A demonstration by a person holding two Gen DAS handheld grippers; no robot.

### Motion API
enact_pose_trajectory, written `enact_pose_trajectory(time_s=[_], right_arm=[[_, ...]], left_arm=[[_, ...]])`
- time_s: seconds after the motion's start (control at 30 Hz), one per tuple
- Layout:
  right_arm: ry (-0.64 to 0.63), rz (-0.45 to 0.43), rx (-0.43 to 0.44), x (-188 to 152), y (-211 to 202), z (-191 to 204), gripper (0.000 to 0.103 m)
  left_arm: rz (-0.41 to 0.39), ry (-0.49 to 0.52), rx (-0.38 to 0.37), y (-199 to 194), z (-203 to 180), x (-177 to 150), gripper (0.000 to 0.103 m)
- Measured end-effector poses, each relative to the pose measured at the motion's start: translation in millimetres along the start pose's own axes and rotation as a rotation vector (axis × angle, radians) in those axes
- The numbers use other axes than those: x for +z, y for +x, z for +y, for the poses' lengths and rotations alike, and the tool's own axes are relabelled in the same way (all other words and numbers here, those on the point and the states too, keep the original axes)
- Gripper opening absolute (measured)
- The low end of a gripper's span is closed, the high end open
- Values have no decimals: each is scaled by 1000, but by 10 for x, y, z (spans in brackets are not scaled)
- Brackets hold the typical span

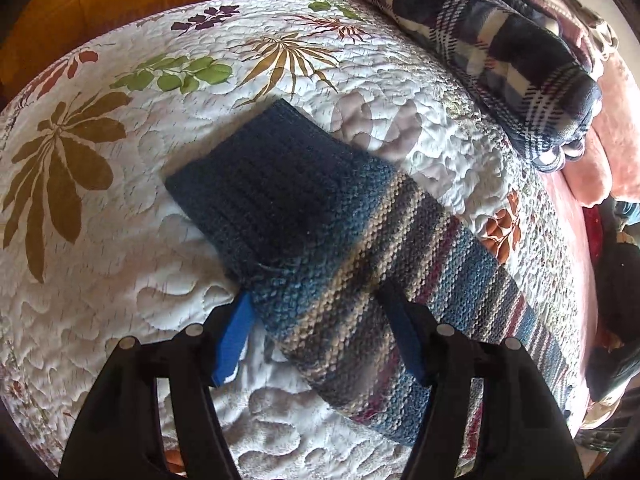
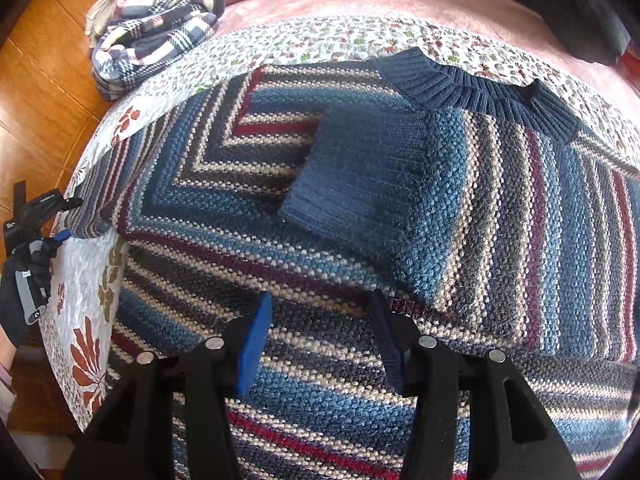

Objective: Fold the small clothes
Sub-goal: 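Move the left tool to the other sleeve and grasp its cuff, then fold the held sleeve across the sweater body with the left tool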

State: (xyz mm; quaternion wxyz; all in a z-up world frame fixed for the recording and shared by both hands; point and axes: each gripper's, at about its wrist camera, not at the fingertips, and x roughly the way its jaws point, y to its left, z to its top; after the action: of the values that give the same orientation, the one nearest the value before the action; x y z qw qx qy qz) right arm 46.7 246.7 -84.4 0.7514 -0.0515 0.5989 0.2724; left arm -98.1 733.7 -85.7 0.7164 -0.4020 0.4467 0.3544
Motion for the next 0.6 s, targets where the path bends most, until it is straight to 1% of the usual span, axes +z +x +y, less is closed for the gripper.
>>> enact_pose_trajectory(time_s=[0.07,0.13,0.2,0.23,0.27,0.3,0.37,0.43,0.6], right_arm=[[0,1,0,-5,-10,-6,51],[0,3,0,-15,-19,-15,51],[0,4,-2,-33,-39,-38,51],[1,4,-2,-42,-52,-52,51],[3,3,-2,-49,-64,-66,51],[7,2,-4,-59,-81,-87,51],[18,-1,-5,-79,-120,-131,51],[28,-5,-7,-102,-169,-183,51],[40,-18,-26,-146,-311,-356,52]], left_arm=[[-6,28,28,-3,-45,-7,59],[-10,45,47,-12,-77,-5,51],[-9,56,46,-44,-105,0,37],[-9,59,48,-60,-117,-1,33],[-4,61,30,-79,-139,-1,20],[0,61,16,-98,-161,-8,13],[-16,65,15,-152,-238,-22,13],[-33,69,-7,-231,-321,-67,12],[-78,144,-61,-442,-643,-284,11]])
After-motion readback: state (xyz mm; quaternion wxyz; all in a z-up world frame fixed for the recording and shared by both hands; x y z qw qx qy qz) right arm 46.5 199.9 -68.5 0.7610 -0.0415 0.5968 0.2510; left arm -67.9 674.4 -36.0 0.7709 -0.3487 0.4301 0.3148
